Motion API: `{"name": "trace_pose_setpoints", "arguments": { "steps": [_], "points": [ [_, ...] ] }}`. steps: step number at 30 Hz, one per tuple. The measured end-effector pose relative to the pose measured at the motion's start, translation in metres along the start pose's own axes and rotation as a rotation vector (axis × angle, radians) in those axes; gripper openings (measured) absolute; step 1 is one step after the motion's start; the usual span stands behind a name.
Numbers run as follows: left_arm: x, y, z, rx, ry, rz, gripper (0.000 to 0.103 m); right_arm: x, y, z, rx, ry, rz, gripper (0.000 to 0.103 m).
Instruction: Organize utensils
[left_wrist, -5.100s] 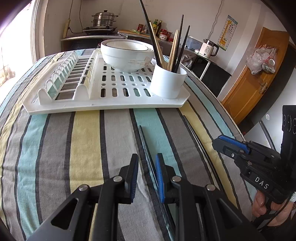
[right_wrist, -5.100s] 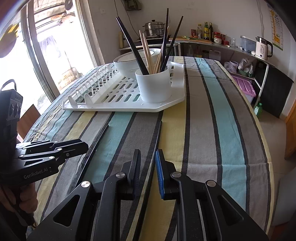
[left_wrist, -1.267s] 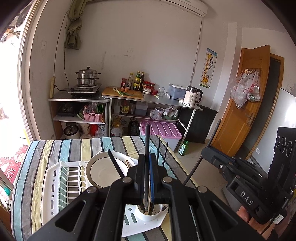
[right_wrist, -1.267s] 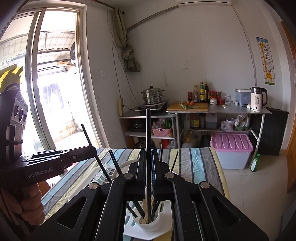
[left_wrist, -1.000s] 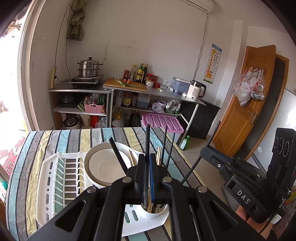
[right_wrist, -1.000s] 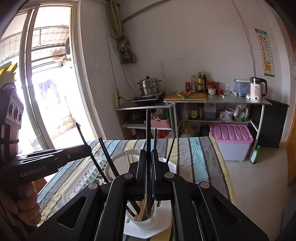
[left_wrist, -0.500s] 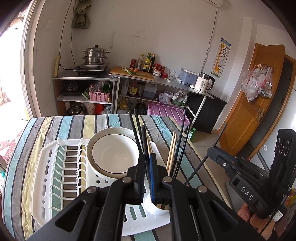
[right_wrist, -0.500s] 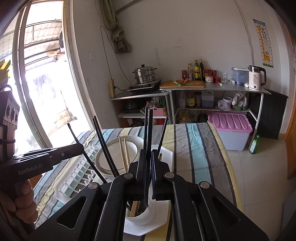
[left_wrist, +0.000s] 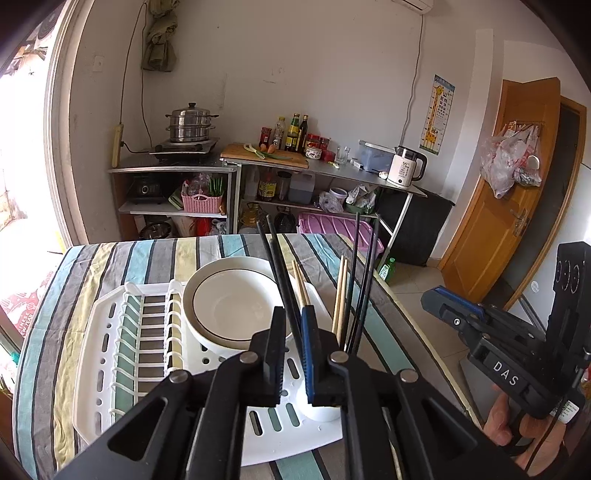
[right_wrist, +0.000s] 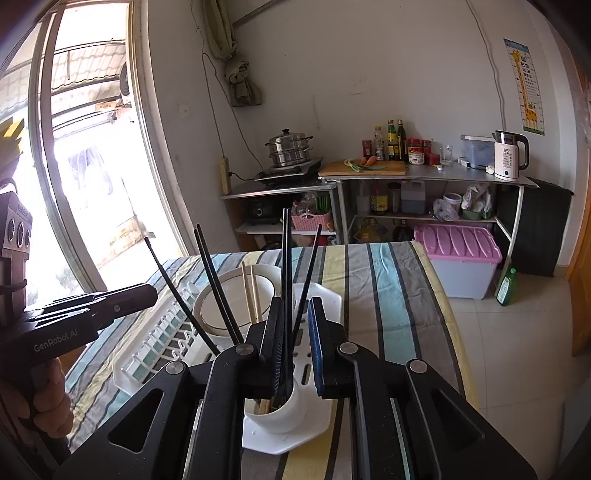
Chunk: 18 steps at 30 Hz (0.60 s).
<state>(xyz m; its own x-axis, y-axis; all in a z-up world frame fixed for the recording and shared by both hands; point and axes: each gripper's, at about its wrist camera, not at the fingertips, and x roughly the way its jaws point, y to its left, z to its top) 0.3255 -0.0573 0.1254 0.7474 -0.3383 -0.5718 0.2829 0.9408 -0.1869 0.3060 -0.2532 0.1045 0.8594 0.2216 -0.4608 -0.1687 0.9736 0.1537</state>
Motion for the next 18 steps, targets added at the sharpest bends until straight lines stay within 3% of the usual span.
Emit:
{"name": "trace_pose_setpoints", "arguments": {
  "steps": [8, 18],
  "points": [
    [-0.030, 0.006, -0.039, -0.012, -0.035, 0.028, 0.017, -0.036, 0.008, -0.032, -0.009, -0.029, 0.007, 0.014],
    [-0.073, -0.001, -0.112, 0.012, -0.047, 0.077, 0.028, -0.085, 0.037, -0.094, -0.048, -0.027, 0.023, 0.018]
  ]
}}
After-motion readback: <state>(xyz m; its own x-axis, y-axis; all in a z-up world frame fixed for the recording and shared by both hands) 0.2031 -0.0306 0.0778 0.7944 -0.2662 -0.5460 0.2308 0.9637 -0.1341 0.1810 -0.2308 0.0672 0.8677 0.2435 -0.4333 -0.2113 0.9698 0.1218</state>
